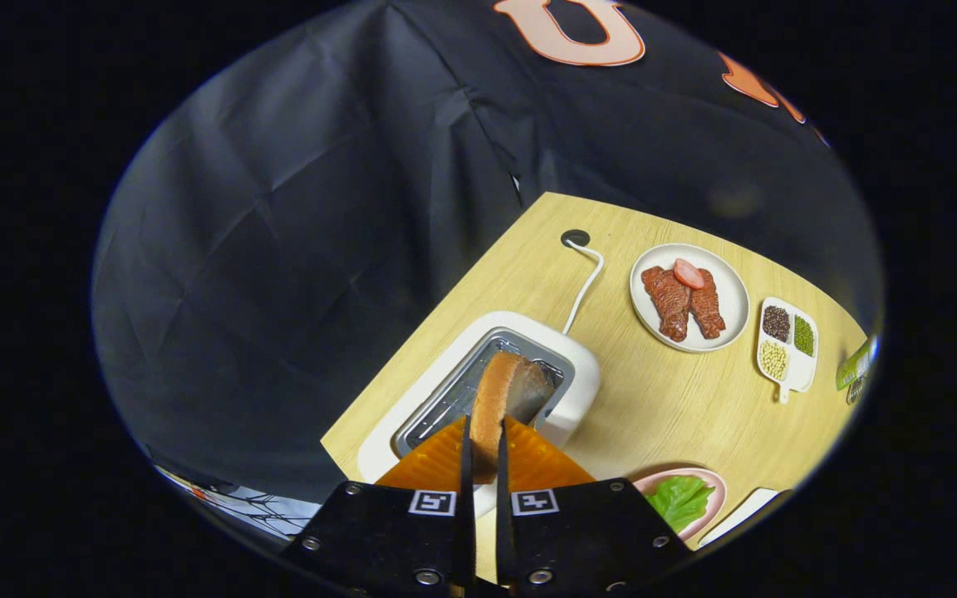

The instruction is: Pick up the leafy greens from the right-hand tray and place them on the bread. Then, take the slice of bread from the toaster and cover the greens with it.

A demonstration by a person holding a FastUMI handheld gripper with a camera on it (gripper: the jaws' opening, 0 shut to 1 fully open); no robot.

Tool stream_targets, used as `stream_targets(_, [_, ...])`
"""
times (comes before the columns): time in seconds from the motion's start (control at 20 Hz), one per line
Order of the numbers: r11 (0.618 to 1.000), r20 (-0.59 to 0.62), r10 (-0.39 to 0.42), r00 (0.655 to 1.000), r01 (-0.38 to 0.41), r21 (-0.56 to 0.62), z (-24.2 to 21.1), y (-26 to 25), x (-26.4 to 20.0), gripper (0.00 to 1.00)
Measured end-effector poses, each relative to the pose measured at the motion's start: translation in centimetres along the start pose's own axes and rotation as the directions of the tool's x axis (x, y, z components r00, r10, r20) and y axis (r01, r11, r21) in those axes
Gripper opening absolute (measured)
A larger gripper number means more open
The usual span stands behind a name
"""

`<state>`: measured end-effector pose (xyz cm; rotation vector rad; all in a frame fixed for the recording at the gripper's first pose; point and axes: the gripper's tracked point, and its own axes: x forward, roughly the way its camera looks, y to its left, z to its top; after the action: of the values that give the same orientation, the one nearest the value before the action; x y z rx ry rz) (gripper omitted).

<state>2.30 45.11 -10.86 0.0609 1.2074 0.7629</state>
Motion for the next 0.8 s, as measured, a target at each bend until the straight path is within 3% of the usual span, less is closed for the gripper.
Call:
stream_targets(0.4, [0.987, 0.118, 0.123, 0.985, -0.134, 0.086, -0.2, -0.5, -3.8, 0.10])
stream_targets(0.8, [0.969, 0.227, 0.212, 0.950, -0.235, 0.078, -1.3, -1.1, -8.2, 0.10])
